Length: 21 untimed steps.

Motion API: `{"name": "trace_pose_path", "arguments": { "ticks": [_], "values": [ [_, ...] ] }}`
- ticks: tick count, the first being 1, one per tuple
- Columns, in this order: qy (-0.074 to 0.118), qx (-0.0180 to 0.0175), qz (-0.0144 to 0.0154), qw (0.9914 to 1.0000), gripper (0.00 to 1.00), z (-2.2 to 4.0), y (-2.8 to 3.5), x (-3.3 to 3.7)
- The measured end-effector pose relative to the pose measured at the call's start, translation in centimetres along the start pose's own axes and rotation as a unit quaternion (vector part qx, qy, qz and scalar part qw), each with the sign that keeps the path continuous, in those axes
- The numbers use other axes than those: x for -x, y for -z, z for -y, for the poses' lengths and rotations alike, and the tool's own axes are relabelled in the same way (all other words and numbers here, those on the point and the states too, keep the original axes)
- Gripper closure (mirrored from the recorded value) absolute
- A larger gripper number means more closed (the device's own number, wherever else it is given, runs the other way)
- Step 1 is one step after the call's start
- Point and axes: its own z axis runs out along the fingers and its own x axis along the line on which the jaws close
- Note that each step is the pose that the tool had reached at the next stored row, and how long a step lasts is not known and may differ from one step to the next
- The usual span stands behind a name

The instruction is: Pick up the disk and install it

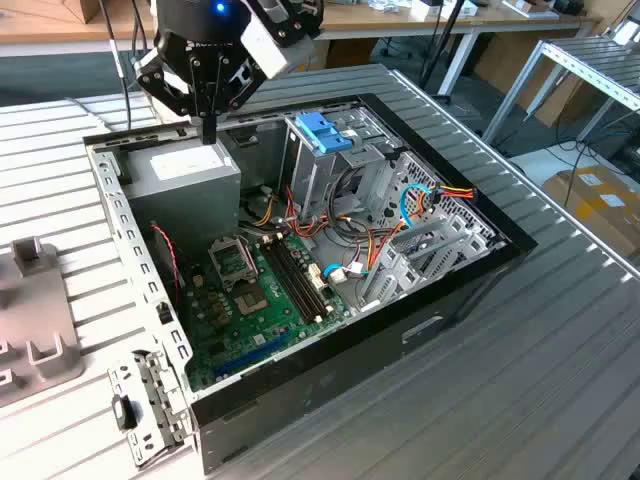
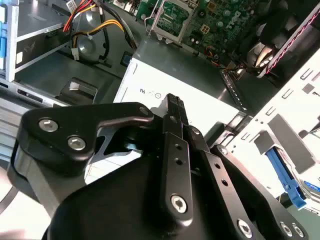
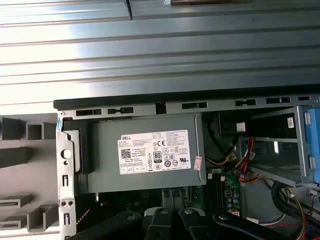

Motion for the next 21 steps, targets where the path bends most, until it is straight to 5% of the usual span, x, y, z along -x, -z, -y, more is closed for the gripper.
{"name": "trace_pose_path", "arguments": {
  "ticks": [21],
  "values": [
    [0.000,0.0000,0.0000,1.00000,0.89,0.09,0.03,-1.21]
  ]
}}
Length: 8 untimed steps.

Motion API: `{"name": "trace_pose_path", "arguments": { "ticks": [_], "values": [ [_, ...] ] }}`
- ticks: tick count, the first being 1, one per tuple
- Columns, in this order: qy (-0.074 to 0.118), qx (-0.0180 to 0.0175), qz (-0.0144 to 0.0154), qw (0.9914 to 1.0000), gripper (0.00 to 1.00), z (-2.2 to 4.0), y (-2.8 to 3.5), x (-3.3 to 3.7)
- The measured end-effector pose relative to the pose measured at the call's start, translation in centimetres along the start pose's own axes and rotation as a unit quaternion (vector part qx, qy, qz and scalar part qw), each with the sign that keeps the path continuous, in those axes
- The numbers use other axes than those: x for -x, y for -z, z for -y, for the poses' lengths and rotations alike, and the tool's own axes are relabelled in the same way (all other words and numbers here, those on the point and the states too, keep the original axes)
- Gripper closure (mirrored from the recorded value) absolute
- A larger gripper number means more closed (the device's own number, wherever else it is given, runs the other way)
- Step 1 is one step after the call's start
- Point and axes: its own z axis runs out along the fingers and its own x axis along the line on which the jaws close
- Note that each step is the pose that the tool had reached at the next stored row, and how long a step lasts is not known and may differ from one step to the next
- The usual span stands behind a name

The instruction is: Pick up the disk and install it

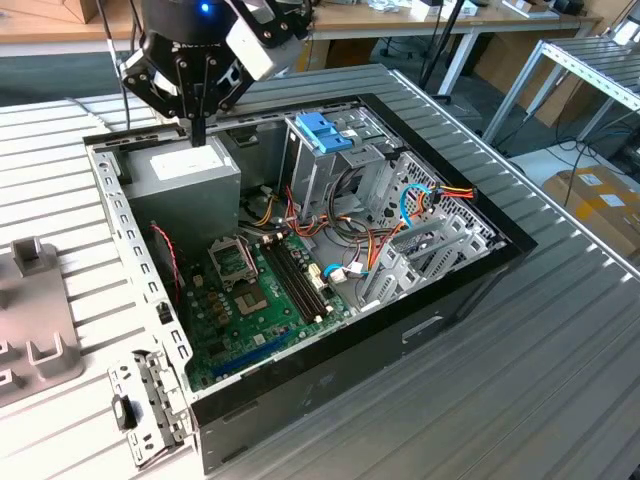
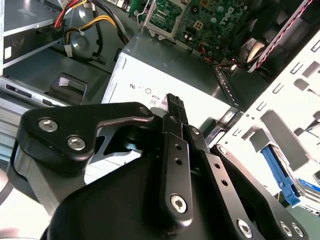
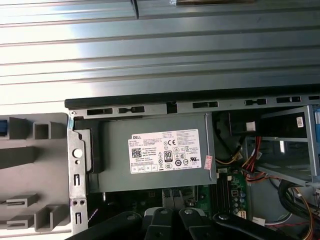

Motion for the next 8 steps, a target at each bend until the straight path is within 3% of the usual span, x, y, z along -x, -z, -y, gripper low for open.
{"name": "trace_pose_path", "arguments": {
  "ticks": [8],
  "values": [
    [0.000,0.0000,0.0000,1.00000,0.89,0.02,0.01,-0.25]
  ]
}}
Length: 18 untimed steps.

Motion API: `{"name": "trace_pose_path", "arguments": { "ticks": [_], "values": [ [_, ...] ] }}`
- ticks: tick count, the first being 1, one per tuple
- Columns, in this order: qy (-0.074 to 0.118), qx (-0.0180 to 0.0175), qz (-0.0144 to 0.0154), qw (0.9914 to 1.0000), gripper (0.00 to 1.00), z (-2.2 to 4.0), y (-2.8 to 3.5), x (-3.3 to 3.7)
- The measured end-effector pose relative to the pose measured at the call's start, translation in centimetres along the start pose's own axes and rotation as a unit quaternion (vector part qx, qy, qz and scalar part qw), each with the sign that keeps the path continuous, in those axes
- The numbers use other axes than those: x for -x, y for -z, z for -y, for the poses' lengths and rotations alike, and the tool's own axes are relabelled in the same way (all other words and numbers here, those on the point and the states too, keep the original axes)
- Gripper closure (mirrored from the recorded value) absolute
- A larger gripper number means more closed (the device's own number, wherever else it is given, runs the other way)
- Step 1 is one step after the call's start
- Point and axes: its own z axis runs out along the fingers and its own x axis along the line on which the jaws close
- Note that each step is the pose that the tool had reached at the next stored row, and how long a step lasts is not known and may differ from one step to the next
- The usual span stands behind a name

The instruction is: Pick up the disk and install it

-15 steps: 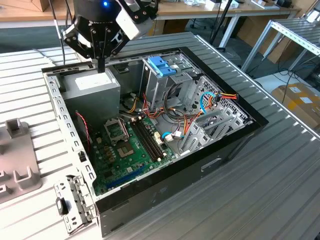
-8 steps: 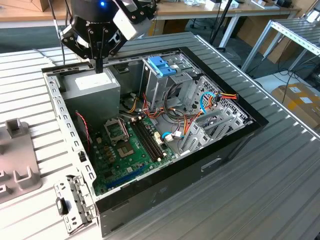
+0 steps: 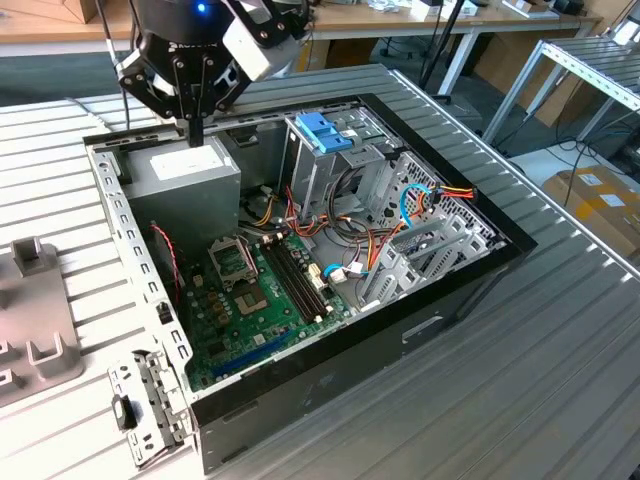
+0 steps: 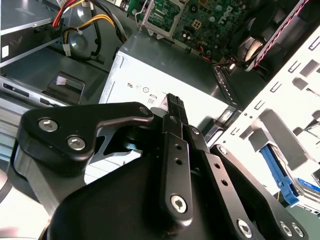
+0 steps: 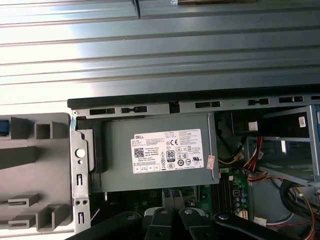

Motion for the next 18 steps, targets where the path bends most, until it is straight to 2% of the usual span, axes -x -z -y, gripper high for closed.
{"name": "trace_pose_path", "arguments": {
  "ticks": [18],
  "values": [
    [0.000,0.0000,0.0000,1.00000,0.89,0.04,0.02,-0.58]
  ]
}}
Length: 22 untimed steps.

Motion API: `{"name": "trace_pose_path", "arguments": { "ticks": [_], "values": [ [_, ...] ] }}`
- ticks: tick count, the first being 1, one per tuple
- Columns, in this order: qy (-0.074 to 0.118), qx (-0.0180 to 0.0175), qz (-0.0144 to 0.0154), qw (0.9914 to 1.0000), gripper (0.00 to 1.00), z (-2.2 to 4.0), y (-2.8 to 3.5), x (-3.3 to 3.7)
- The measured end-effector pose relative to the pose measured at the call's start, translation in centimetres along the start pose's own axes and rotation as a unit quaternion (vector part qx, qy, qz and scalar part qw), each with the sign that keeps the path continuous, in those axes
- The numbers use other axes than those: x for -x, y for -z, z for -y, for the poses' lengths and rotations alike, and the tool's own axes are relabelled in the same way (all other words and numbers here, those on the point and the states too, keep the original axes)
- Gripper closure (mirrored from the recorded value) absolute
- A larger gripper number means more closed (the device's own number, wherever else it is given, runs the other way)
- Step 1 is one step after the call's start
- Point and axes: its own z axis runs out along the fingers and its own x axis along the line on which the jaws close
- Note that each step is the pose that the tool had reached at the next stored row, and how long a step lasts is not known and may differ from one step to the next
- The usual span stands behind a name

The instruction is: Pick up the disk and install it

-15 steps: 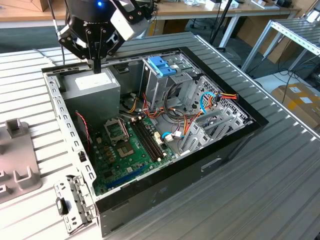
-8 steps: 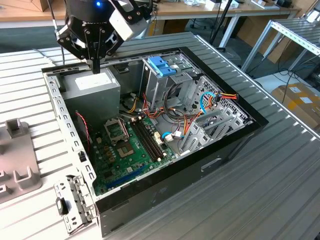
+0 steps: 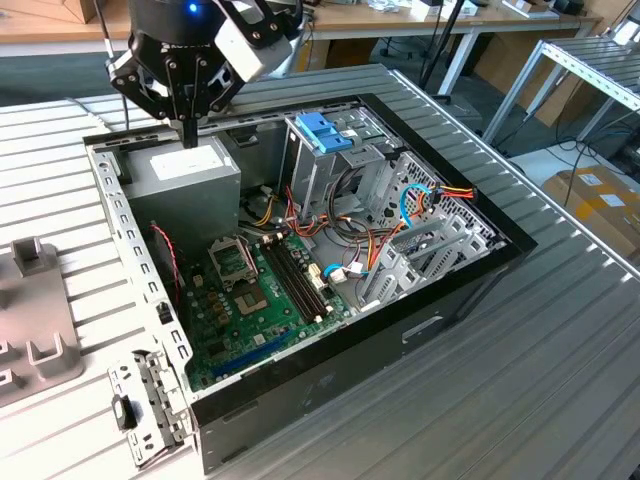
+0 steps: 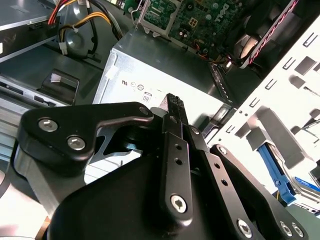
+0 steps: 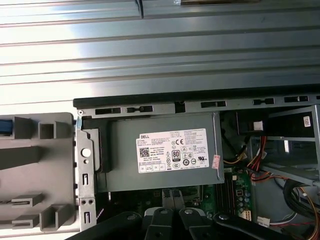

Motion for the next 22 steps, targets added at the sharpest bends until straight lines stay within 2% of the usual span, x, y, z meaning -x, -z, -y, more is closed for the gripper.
{"name": "trace_pose_path", "arguments": {
  "ticks": [22],
  "values": [
    [0.000,-0.0001,0.0000,1.00000,0.89,0.05,0.02,-0.70]
  ]
}}
